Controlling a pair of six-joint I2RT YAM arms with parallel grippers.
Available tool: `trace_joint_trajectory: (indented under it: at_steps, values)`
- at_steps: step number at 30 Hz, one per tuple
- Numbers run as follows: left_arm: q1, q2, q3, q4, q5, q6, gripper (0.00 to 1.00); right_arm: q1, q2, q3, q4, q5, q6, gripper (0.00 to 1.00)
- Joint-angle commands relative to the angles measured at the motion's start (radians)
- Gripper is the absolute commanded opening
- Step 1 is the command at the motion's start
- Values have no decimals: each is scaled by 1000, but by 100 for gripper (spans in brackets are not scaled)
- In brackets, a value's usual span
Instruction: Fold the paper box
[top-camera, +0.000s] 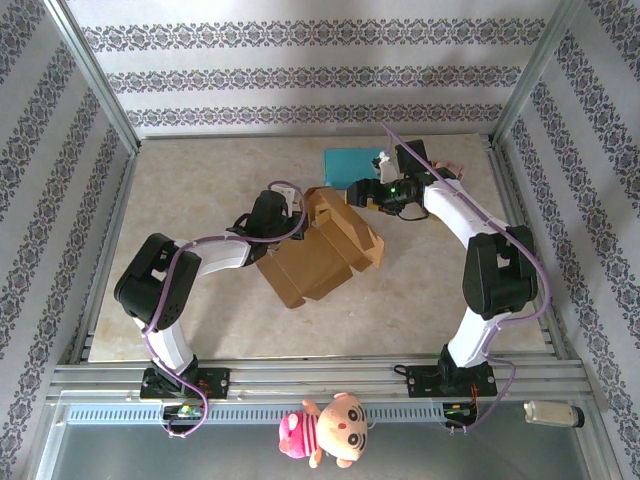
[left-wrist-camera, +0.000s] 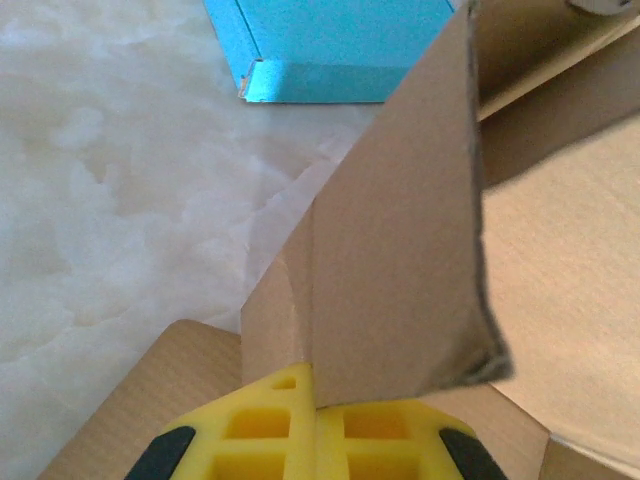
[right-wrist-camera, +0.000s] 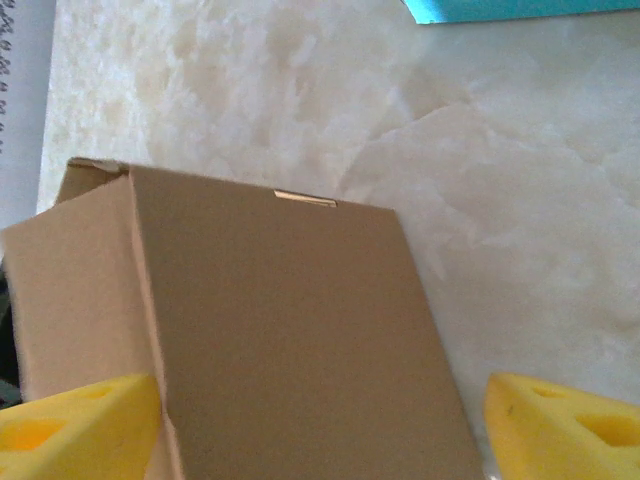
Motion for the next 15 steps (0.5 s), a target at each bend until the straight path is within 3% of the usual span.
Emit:
trace_joint_trajectory:
  at_steps: [1,8,15]
  values:
    - [-23,16,27,-37,6,22,0,-7,-51,40,34,-63,46,86]
    - [-25,23,36,-42,6,19,0,12,11,42,15,-96,21,88]
    - [-27,20,35,-34,15,9,0,56,55,38,-65,7,-56,84]
